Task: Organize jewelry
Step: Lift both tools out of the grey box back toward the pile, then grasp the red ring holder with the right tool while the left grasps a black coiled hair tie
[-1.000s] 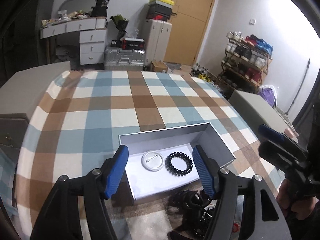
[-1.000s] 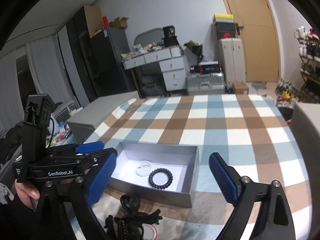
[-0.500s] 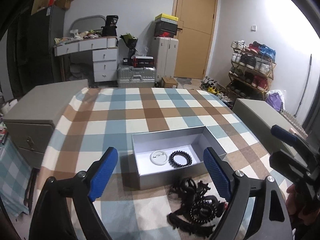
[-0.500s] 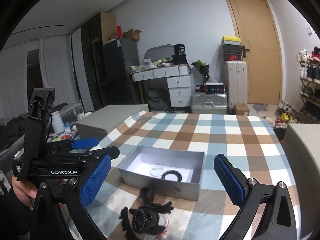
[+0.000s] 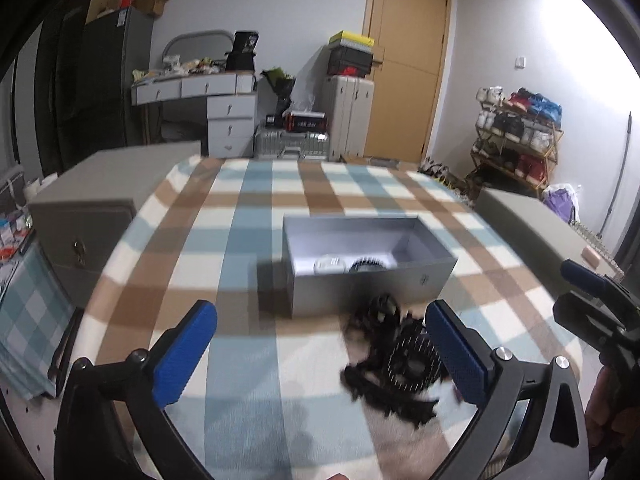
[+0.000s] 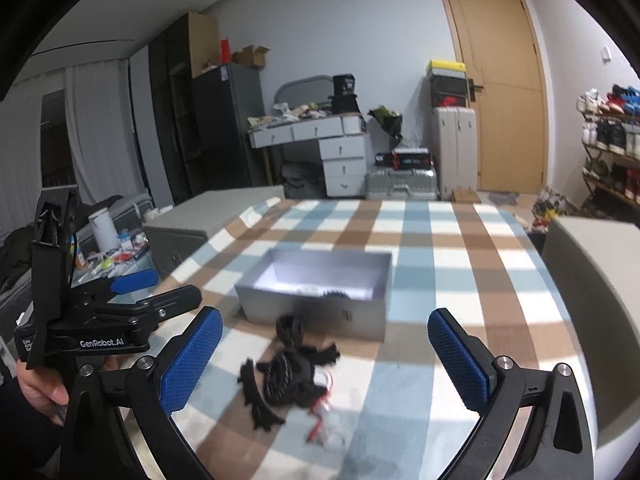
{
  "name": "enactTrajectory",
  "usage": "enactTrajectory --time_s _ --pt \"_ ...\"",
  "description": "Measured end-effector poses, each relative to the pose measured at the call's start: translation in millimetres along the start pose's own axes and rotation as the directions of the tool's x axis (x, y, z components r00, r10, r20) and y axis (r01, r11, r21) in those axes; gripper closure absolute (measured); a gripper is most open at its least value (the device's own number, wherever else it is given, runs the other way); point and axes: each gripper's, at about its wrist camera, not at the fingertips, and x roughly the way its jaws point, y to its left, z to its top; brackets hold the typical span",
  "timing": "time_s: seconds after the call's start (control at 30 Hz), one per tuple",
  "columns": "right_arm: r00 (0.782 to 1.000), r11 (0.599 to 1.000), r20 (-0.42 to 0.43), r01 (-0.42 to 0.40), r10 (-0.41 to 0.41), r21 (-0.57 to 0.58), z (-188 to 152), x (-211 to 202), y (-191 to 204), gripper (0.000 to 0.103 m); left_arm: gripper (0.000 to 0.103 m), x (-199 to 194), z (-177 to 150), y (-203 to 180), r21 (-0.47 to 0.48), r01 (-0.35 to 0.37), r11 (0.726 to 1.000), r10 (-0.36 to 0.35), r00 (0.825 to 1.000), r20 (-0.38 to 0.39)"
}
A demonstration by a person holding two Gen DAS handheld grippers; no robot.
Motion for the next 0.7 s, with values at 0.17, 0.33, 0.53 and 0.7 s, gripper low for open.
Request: enactTrajectory --time_s 0.17,0.33,0.53,0.7 --pt "0.997 1.0 -0.079 -0.004 0.005 0.016 -25.5 8.8 -5.0 0.0 0.001 -1.8 -20.6 3.8 0.006 -0.024 1.0 0.024 0.999 -0.045" --pt "0.989 1.0 -0.144 0.017 -0.018 -0.006 -48.8 18.6 -0.2 0.0 0.001 -1.5 -36.3 6.8 0.005 -0.038 0.999 0.038 0.995 -0.096" --pt "0.977 0.999 -0.213 0.005 -0.014 -0.044 -66.4 33.5 7.6 0.019 0.001 0.4 -44.7 7.8 -0.008 -0.025 1.0 0.024 0.989 -0.146" --pt "0.97 1.0 -0.241 -0.022 0.017 -0.021 -72.1 39.2 9.9 0.029 0.001 -1.7 -47.5 8.0 -0.01 -0.016 1.0 0.014 0.988 -0.152"
